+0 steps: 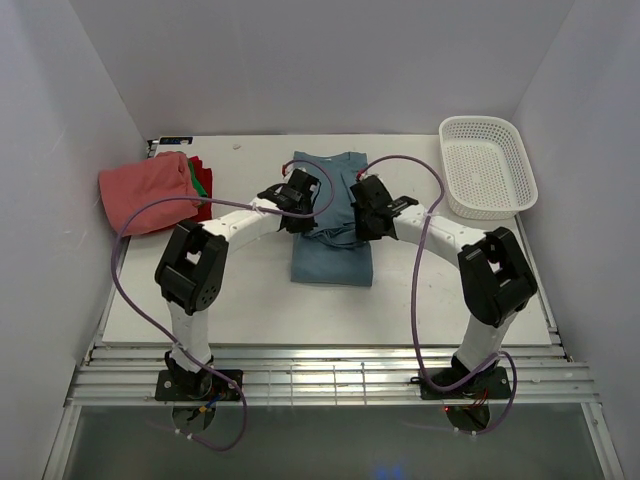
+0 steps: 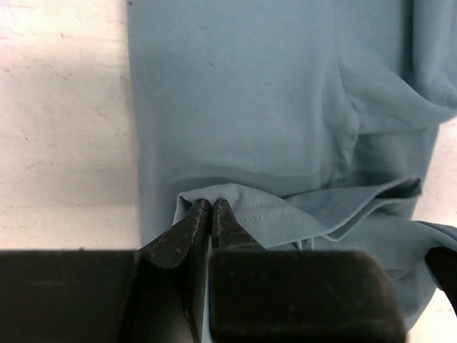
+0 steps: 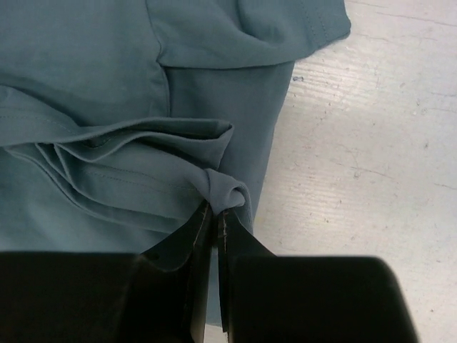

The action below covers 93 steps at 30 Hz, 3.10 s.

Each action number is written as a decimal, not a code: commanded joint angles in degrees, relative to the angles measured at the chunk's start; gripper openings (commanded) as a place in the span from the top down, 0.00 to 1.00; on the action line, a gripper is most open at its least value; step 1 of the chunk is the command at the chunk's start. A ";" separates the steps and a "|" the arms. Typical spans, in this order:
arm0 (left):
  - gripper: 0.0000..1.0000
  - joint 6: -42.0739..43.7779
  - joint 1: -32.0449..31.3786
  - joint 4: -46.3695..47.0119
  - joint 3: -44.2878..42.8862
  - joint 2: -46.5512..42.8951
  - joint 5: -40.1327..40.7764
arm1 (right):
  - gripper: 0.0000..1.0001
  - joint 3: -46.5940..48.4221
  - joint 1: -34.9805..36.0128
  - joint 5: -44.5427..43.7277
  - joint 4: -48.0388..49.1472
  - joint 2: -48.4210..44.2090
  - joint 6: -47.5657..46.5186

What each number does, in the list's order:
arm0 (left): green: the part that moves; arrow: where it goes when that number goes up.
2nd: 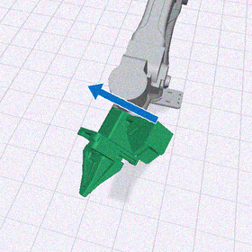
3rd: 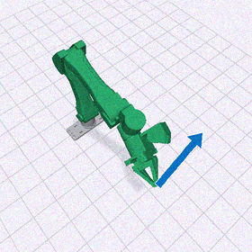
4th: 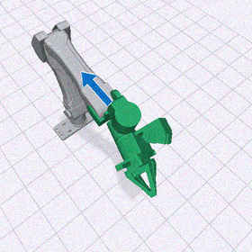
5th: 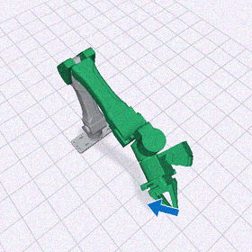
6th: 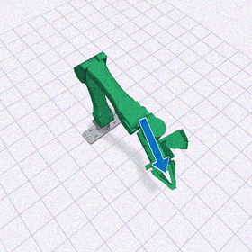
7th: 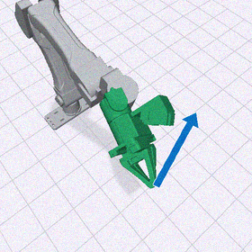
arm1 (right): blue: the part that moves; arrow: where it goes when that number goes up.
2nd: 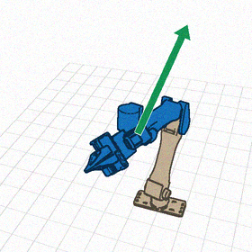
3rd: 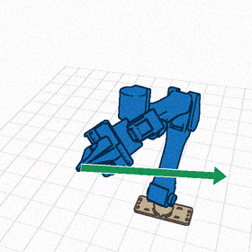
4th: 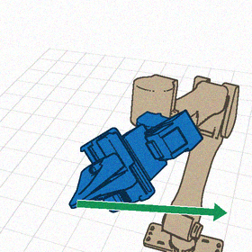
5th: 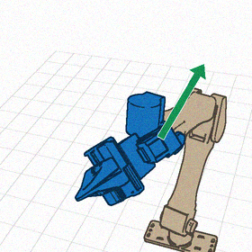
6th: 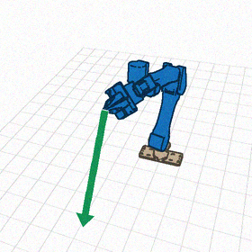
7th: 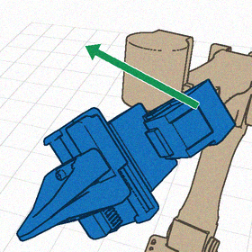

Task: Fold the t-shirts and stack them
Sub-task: Fold the tshirt

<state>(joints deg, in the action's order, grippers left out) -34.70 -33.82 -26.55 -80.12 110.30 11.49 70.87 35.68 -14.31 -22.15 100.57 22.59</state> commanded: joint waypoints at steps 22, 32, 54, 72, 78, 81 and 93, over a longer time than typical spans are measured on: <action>0.51 0.34 2.80 3.33 -2.42 -13.42 12.25 | 0.60 12.28 -2.90 -7.69 -1.94 -4.59 -5.80; 1.00 -6.60 -8.45 13.62 12.17 -15.65 -3.64 | 0.91 4.01 -2.99 16.04 3.60 -0.74 -0.36; 1.00 -6.96 -10.03 19.69 18.85 -5.71 -8.59 | 0.92 6.39 -2.72 21.95 2.21 4.02 1.93; 1.00 -7.66 -10.12 21.62 24.13 -5.18 -8.41 | 0.92 4.01 0.00 22.57 1.94 4.37 3.60; 1.00 -8.19 -10.30 21.62 24.92 -6.15 -8.76 | 0.92 4.89 0.09 20.73 1.06 6.21 2.90; 1.00 -8.72 -10.65 21.71 26.41 -7.46 -9.20 | 0.92 6.38 0.09 18.54 0.27 7.79 2.02; 1.00 -11.53 -16.71 21.97 34.67 -14.15 -10.52 | 0.92 18.14 -0.44 7.29 -3.69 14.65 -1.49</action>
<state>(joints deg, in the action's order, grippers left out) -45.54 -47.72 1.02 -48.62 98.10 3.33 83.59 35.68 -2.11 -25.04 114.74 23.09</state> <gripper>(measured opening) 0.022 0.078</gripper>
